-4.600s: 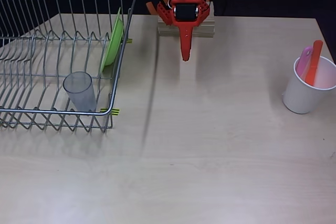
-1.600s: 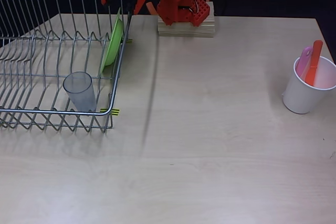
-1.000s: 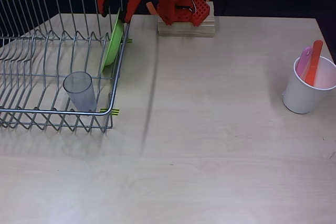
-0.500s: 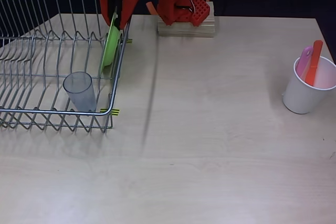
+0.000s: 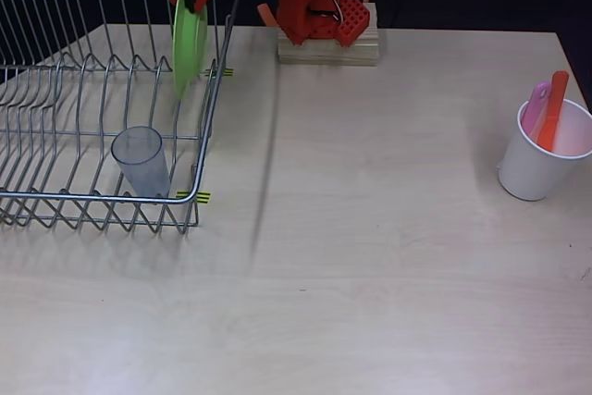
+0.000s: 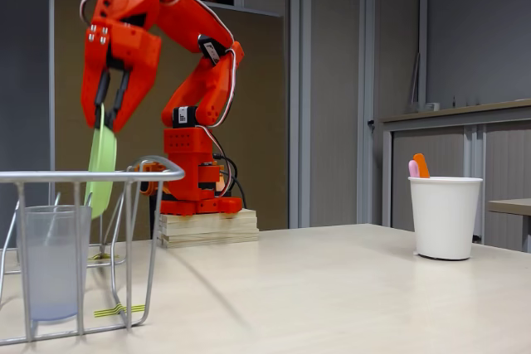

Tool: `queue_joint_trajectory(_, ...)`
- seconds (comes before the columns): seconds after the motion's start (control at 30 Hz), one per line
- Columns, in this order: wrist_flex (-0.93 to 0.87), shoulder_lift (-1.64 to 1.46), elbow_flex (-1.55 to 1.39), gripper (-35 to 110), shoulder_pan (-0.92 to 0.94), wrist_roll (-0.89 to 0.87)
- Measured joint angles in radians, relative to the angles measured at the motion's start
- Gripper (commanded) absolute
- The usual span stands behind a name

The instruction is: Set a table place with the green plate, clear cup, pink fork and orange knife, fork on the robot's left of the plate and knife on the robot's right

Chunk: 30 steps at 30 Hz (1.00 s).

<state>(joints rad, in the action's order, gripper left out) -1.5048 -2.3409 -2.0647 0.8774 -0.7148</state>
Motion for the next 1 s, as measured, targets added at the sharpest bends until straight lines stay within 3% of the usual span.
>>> queue_joint_trajectory(0.3, -0.104, -0.066, 0.261, 0, -0.061, 0.08)
queue_joint_trajectory(0.5, -0.16, -0.074, 0.35, 0, -0.242, 0.083)
queue_joint_trajectory(0.8, -0.156, -0.13, 0.253, 0, -0.672, -0.16)
queue_joint_trajectory(1.0, -0.138, -0.078, 0.218, 0, -0.828, -0.304)
